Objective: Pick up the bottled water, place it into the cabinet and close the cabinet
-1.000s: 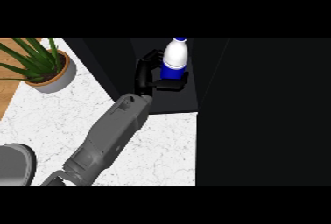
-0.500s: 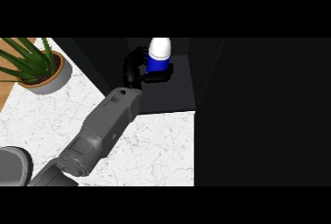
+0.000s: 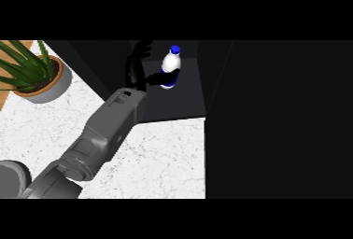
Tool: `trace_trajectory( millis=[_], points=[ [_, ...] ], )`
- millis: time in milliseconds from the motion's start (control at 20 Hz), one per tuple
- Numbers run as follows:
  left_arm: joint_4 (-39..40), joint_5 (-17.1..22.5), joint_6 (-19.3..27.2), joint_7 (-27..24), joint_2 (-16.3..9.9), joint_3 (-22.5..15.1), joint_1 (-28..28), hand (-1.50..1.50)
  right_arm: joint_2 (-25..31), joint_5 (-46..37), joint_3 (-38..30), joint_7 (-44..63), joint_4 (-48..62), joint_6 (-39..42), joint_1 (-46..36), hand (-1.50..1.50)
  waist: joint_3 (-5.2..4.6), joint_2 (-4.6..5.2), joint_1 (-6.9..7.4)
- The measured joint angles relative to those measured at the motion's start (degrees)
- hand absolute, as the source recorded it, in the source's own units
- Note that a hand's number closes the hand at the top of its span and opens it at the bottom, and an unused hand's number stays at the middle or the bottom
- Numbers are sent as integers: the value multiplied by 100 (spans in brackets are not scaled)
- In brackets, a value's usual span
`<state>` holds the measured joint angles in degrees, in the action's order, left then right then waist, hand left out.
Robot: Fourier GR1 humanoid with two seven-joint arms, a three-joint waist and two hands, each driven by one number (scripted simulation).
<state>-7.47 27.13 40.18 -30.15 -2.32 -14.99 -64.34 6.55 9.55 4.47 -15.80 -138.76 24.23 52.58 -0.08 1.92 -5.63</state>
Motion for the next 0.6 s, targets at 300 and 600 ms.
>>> trace_trajectory(
  millis=[300, 600],
  points=[
    [215, -67, 52, -6, -64, 33, -297, -150, 48, 37, 6, -24, 53, 115, -51, -150, -2, 26, -36],
    [-10, 44, -613, -311, -65, 204, -410, -150, 23, 64, 68, -15, 54, 151, 4, -150, -6, 8, 11]
  ],
)
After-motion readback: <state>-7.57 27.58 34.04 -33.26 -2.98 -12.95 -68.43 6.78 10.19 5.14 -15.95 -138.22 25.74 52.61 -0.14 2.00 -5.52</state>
